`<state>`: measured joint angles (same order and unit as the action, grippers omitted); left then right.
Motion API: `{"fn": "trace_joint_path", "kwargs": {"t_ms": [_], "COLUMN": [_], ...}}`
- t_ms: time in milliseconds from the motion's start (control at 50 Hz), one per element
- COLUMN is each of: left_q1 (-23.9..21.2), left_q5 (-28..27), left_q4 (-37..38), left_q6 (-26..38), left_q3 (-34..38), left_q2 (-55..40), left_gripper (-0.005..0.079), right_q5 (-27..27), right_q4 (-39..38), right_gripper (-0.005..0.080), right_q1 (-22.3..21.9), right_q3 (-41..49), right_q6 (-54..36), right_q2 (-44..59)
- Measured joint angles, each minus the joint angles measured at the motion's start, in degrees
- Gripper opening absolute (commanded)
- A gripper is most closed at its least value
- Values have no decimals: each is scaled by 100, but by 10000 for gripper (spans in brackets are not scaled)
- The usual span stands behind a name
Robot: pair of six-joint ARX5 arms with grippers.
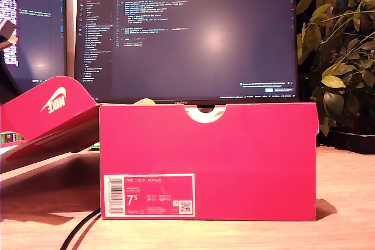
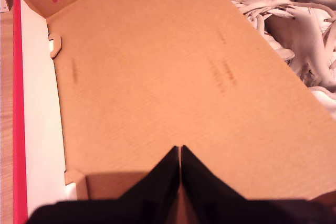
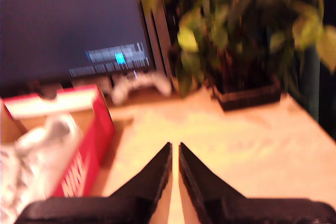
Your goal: Pack the white shoes by picking the first shoe and placing it inside the red shoebox, left side, then picking and rotating the second shoe and placing it in the shoebox
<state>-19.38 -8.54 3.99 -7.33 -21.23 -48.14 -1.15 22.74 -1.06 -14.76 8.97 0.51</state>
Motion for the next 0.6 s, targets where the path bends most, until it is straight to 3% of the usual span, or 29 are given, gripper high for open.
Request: {"fn": "trace_joint_path", "kwargs": {"t_ms": [160, 600], "left_q1": [0, 0], "left_q5": [0, 0], "left_q4": [7, 9], "left_q6": [0, 0], "left_q3": [0, 0], "left_q2": [0, 0], "left_gripper": [-18, -18], "right_q5": [4, 20], "right_q4": [-177, -422], "right_gripper": [-13, -13], "right_q1": [0, -2], "right_q3": [35, 518], "right_q6": [-4, -1276], "right_q2": [-4, -4]}}
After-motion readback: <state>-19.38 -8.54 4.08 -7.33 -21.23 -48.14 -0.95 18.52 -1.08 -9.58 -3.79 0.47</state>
